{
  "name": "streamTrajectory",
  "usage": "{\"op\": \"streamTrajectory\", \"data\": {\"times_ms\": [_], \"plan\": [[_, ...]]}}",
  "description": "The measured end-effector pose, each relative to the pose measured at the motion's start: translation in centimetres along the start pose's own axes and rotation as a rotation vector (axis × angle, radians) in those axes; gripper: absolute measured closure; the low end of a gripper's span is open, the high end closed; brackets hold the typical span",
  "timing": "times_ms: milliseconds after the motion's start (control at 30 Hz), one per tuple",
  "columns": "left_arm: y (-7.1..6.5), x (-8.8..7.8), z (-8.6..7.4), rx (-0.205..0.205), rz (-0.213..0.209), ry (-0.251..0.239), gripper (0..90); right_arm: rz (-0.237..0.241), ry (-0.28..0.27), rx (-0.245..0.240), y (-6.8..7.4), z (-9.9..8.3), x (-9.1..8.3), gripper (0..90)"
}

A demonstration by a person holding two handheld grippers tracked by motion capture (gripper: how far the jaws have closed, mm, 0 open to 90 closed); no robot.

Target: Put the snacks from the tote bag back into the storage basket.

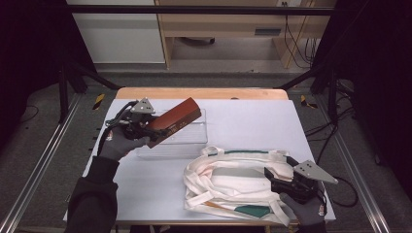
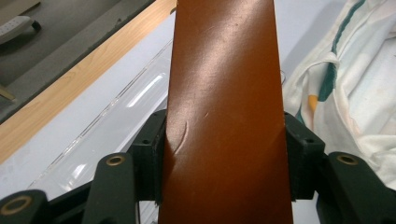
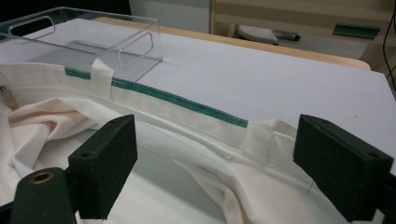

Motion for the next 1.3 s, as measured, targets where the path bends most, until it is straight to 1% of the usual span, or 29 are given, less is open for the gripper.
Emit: {"op": "streamTrajectory", "data": {"times_ms": [267,467,600,667,700,867,967,1167,1267,1300], "plan": [[1.0,0.7,0.3,-0.003,0.015,0.027,43.3,-0.006,-0.002,0.005,-0.1,0.0,0.0,13.7],[2.1,1.4,0.1,-0.020,0.025,0.050,43.4,-0.005,0.001,0.006,-0.2,-0.1,0.0,13.6],[2.7,1.9,-0.2,-0.021,0.019,0.056,43.3,-0.005,0.001,0.007,-0.2,-0.1,0.1,13.5],[3.0,2.1,-0.3,-0.022,0.023,0.062,43.4,-0.007,0.002,0.006,-0.3,-0.1,0.1,13.5],[3.1,2.2,-0.3,-0.029,0.020,0.059,43.4,-0.007,0.004,0.009,-0.3,-0.1,0.1,13.5],[3.7,2.7,-0.6,-0.044,0.027,0.065,43.3,-0.008,0.004,0.006,-0.3,-0.2,0.2,13.5],[4.1,3.1,-0.9,-0.059,0.033,0.070,43.3,-0.008,0.004,0.007,-0.3,-0.2,0.2,13.5],[4.7,3.6,-1.3,-0.070,0.033,0.084,43.3,-0.009,0.006,0.006,-0.4,-0.2,0.2,13.5],[4.9,3.8,-1.5,-0.078,0.035,0.083,43.3,-0.009,0.008,0.006,-0.3,-0.3,0.3,13.5],[4.9,3.8,-1.6,-0.078,0.037,0.090,43.3,-0.009,0.009,0.004,-0.3,-0.3,0.3,13.5]]}}
Point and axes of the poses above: each handheld gripper's, and its own axes: x roughly forward along the jaws, z roughly out of its top, y roughly to its left, the point moved 5 cm from there along x, roughly forward along the jaws, and after that the axes turned 9 degrees about y, right-handed, at the moved point
